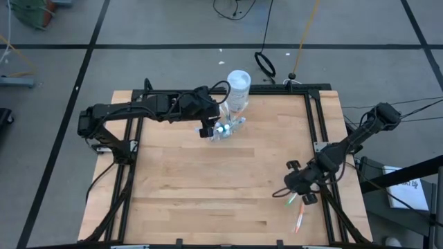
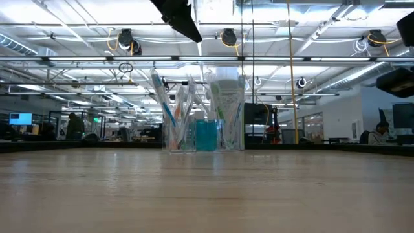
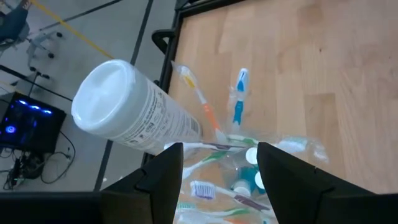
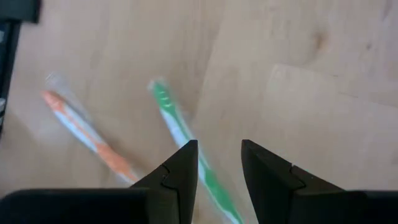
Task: Pick & Place toothbrushing station
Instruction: Put the green toothbrush into the transparent organizer
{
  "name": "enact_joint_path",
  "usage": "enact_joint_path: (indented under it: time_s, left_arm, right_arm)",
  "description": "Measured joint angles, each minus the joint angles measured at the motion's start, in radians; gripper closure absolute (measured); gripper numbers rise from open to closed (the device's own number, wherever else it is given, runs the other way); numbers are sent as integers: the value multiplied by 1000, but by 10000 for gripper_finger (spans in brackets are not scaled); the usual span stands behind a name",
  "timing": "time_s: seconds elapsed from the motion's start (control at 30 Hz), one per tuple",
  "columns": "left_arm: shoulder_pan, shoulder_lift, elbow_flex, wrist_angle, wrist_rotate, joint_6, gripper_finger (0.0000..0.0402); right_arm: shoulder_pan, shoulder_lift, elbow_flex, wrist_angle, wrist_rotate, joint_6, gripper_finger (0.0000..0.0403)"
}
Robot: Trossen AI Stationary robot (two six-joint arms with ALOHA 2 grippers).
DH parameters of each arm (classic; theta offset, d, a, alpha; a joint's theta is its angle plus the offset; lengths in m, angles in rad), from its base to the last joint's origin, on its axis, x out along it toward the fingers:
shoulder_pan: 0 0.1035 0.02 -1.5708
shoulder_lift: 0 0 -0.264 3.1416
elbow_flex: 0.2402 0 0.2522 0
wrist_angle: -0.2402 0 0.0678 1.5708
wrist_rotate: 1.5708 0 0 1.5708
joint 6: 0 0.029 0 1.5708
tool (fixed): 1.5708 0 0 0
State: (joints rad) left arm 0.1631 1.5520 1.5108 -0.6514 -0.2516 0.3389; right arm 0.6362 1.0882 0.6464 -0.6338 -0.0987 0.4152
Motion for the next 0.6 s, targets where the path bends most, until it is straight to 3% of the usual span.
enact_joint_path:
  time_s: [0.2,0.4,0.6]
  left_arm:
    - [0,0,0,0,0,8,190]
    - [0,0,0,-2,0,7,190]
    - [0,0,0,0,0,33,190]
  right_arm:
    - [41,0,-4,1,-6,-3,289]
    - [90,1,-94,65,-8,45,289]
    - [117,-1,-185,116,5,-79,289]
